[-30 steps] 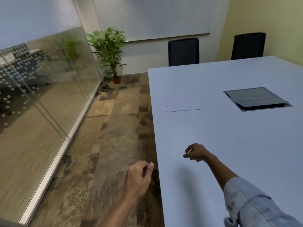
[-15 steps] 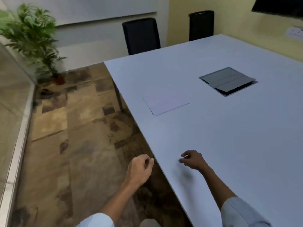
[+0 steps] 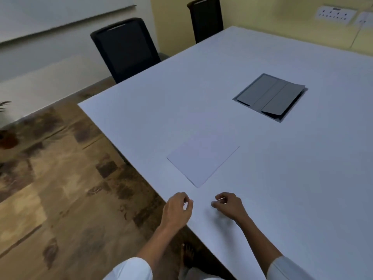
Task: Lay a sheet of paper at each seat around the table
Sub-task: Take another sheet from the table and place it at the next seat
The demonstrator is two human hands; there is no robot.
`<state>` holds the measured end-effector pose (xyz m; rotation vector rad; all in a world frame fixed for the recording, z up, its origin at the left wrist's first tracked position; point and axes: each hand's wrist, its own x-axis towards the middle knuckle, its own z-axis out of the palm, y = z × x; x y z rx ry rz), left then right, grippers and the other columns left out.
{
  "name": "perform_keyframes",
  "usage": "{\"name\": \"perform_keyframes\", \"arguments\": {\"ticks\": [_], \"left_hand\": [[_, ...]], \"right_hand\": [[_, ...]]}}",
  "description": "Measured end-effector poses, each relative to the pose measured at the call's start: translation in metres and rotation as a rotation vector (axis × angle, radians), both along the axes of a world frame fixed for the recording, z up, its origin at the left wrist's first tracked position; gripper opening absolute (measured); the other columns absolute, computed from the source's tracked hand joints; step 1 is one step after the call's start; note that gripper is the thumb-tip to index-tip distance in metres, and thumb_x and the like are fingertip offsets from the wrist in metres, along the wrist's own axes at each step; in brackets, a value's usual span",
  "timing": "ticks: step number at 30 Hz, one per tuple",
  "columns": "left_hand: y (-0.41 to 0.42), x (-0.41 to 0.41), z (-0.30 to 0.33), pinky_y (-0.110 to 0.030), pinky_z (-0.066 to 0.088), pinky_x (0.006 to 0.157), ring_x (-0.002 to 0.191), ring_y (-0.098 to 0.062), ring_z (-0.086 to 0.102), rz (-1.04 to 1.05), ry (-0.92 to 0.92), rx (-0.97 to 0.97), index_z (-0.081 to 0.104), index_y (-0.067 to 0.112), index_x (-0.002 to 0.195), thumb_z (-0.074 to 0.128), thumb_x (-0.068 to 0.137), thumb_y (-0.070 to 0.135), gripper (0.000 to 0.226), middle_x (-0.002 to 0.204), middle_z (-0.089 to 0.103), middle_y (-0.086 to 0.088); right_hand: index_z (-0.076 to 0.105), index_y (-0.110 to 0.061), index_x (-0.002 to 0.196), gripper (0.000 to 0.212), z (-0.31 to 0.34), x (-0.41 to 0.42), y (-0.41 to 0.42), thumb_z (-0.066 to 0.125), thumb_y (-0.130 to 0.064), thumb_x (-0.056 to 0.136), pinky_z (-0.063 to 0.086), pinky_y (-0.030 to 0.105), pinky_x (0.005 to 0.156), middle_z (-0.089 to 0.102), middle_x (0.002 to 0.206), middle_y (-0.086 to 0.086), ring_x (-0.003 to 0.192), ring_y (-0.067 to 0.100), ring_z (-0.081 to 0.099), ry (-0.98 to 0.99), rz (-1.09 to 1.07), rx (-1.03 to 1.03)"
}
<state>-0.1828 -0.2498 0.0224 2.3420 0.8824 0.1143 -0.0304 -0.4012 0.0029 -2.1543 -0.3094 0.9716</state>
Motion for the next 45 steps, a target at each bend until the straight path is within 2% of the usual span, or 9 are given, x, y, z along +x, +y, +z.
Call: {"name": "perform_keyframes", "arguments": {"ticks": [3, 7, 15, 22, 28, 35, 40, 43, 45], "left_hand": [[0.058, 0.038, -0.009, -0.031, 0.044, 0.094, 0.122, -0.02, 0.047, -0.11, 0.119, 0.023, 0.056, 0.013, 0.12, 0.054, 0.095, 0.036, 0.034, 0.125, 0.056, -0.005], [0.111, 0.082, -0.02, -0.043, 0.038, 0.107, 0.141, -0.026, 0.028, -0.245, 0.294, 0.05, 0.04, 0.015, 0.143, 0.054, 0.093, 0.041, 0.058, 0.153, 0.034, -0.008], [0.165, 0.142, -0.049, -0.046, 0.035, 0.111, 0.145, -0.031, 0.021, -0.633, 0.489, 0.169, 0.025, 0.018, 0.153, 0.05, 0.093, 0.048, 0.072, 0.162, 0.017, -0.011], [0.179, 0.153, -0.055, -0.039, 0.043, 0.1, 0.132, -0.028, 0.034, -0.798, 0.465, 0.284, 0.035, 0.022, 0.146, 0.046, 0.093, 0.051, 0.062, 0.149, 0.031, -0.01], [0.199, 0.166, -0.055, -0.036, 0.046, 0.098, 0.128, -0.024, 0.039, -0.866, 0.409, 0.211, 0.046, 0.023, 0.139, 0.049, 0.093, 0.047, 0.051, 0.143, 0.036, -0.008], [0.216, 0.193, -0.038, -0.047, 0.045, 0.096, 0.126, -0.035, 0.043, -0.56, 0.235, 0.034, 0.051, 0.006, 0.132, 0.066, 0.086, 0.041, 0.06, 0.135, 0.048, -0.017], [0.222, 0.238, -0.02, -0.046, 0.047, 0.099, 0.116, -0.037, 0.058, -0.313, 0.208, -0.433, 0.052, 0.0, 0.132, 0.073, 0.085, 0.034, 0.062, 0.124, 0.062, -0.02], [0.211, 0.25, -0.001, -0.049, 0.058, 0.081, 0.078, -0.027, 0.064, -0.38, 0.153, -0.682, 0.072, 0.011, 0.092, 0.071, 0.088, 0.022, 0.012, 0.085, 0.069, -0.011], [0.195, 0.248, 0.014, -0.044, 0.058, 0.073, 0.071, -0.025, 0.061, -0.431, 0.094, -0.75, 0.071, 0.017, 0.079, 0.071, 0.087, 0.02, 0.008, 0.076, 0.069, -0.007]], "right_hand": [[0.071, -0.015, 0.109, 0.037, 0.001, 0.015, 0.037, 0.079, -0.027, 0.076, 0.057, 0.028, 0.08, 0.073, 0.087, -0.003, 0.086, 0.015, 0.072, 0.008, -0.07, -0.023], [0.067, -0.014, 0.116, 0.044, -0.003, 0.032, 0.069, 0.079, -0.028, 0.076, 0.056, 0.033, 0.089, 0.073, 0.097, 0.001, 0.095, 0.017, 0.069, 0.03, -0.197, -0.068], [0.063, -0.008, 0.118, 0.048, -0.015, 0.049, 0.115, 0.079, -0.029, 0.079, 0.05, 0.033, 0.092, 0.074, 0.102, 0.006, 0.105, 0.022, 0.065, 0.042, -0.492, -0.156], [0.06, -0.008, 0.117, 0.05, -0.017, 0.036, 0.156, 0.08, -0.033, 0.078, 0.049, 0.029, 0.083, 0.07, 0.102, 0.005, 0.102, 0.024, 0.067, 0.037, -0.733, -0.232], [0.067, -0.006, 0.095, 0.026, -0.024, 0.026, 0.179, 0.077, -0.027, 0.083, 0.05, 0.028, 0.075, 0.069, 0.091, 0.006, 0.086, 0.025, 0.065, -0.007, -0.885, -0.228], [0.072, -0.007, 0.113, 0.028, -0.011, 0.008, 0.168, 0.073, -0.017, 0.087, 0.051, 0.022, 0.081, 0.074, 0.109, 0.007, 0.097, 0.021, 0.068, -0.048, -1.022, -0.086], [0.075, -0.024, 0.095, 0.011, 0.009, -0.015, 0.132, 0.078, -0.022, 0.084, 0.047, 0.012, 0.077, 0.075, 0.097, -0.011, 0.093, 0.004, 0.066, -0.06, -1.135, 0.06], [0.076, -0.038, 0.075, 0.022, 0.024, -0.036, 0.108, 0.08, -0.019, 0.083, 0.048, 0.004, 0.065, 0.075, 0.079, -0.025, 0.08, -0.01, 0.068, -0.082, -1.201, 0.161], [0.078, -0.035, 0.08, 0.017, 0.031, -0.051, 0.091, 0.082, -0.018, 0.082, 0.051, 0.008, 0.066, 0.077, 0.082, -0.02, 0.08, -0.004, 0.072, -0.099, -1.245, 0.219]]}}
